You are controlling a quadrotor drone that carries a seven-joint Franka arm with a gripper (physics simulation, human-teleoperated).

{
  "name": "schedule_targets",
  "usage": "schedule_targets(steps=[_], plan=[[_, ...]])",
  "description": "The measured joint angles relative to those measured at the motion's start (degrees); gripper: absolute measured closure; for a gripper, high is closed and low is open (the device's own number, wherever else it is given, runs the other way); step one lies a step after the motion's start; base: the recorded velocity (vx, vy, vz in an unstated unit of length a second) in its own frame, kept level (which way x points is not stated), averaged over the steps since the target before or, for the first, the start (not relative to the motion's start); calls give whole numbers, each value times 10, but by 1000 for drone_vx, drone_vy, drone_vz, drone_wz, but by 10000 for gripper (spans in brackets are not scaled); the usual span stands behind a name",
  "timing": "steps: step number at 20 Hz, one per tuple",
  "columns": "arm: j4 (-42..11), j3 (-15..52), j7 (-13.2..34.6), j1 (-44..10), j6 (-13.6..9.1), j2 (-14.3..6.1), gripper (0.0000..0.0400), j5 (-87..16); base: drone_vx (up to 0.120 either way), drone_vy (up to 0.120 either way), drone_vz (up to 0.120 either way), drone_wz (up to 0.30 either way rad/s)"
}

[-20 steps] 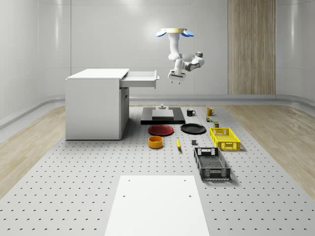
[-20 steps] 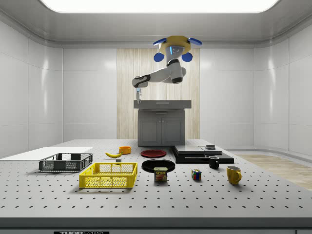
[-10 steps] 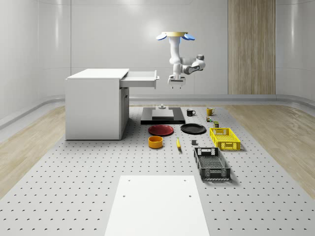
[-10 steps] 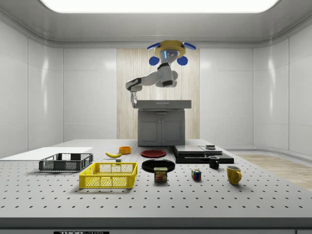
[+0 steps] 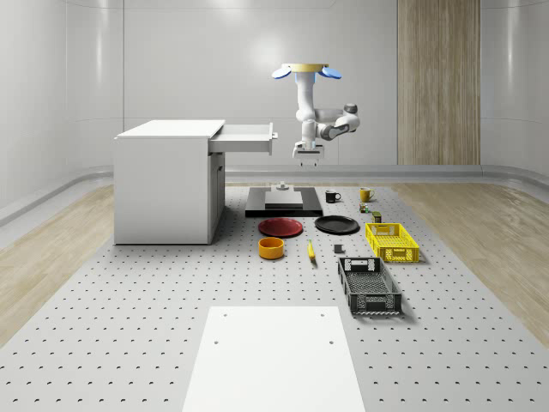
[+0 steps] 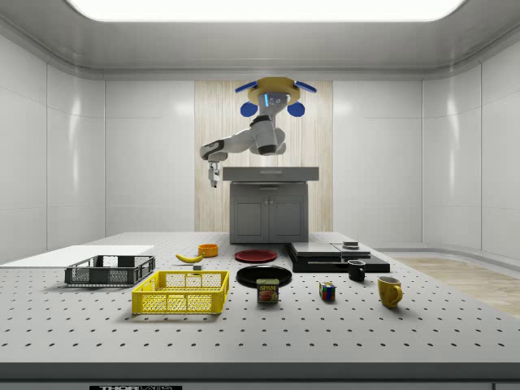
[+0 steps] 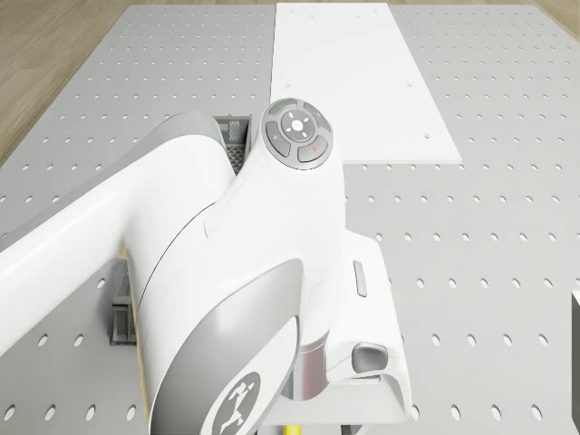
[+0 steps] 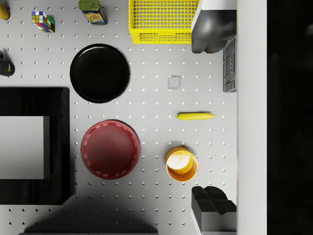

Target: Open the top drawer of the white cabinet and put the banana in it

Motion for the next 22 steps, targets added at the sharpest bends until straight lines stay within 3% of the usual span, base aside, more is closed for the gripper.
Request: schedule_targets(steps=[14, 22], plan=[[0, 0, -2, 2, 1, -3, 0, -1, 120, 0, -120, 0], [0, 0, -2, 2, 2, -5, 0, -1, 10, 0, -120, 0]])
